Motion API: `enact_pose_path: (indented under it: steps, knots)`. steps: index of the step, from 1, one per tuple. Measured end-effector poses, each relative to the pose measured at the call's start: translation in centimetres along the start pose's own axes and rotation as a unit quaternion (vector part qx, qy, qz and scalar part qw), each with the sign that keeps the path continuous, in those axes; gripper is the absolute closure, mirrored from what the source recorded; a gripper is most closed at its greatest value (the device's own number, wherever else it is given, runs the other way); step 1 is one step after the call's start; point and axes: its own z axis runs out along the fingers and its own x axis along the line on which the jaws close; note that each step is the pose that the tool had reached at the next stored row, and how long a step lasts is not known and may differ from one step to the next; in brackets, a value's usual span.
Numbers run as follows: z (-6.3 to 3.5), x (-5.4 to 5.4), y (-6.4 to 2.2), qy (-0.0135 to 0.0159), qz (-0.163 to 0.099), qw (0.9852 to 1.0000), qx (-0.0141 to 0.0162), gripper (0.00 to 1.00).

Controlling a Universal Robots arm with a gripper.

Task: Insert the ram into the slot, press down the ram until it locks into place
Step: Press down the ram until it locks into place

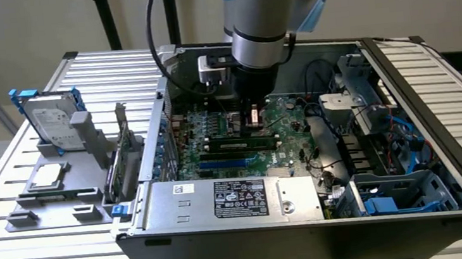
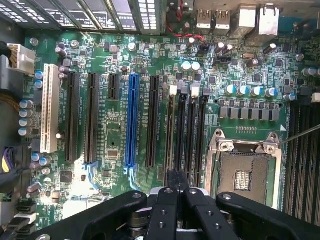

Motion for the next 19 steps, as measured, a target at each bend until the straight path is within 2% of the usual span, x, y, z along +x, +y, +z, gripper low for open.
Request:
enact_pose_path:
  steps: [9, 14, 15, 19]
  knots:
    - [0.63, 0.0, 0.16, 0.0011, 0.000, 1.0000, 0.0027, 0.90]
    - [0.80, 0.0, 0.23, 0.0006, 0.000, 1.0000, 0.0041, 0.90]
    - [0.48, 0.0, 0.25, -0.0003, 0.000, 1.0000, 0.0045, 0.90]
    - [-1.40, 0.0, 0.25, 0.0006, 0.000, 1.0000, 0.0041, 0.90]
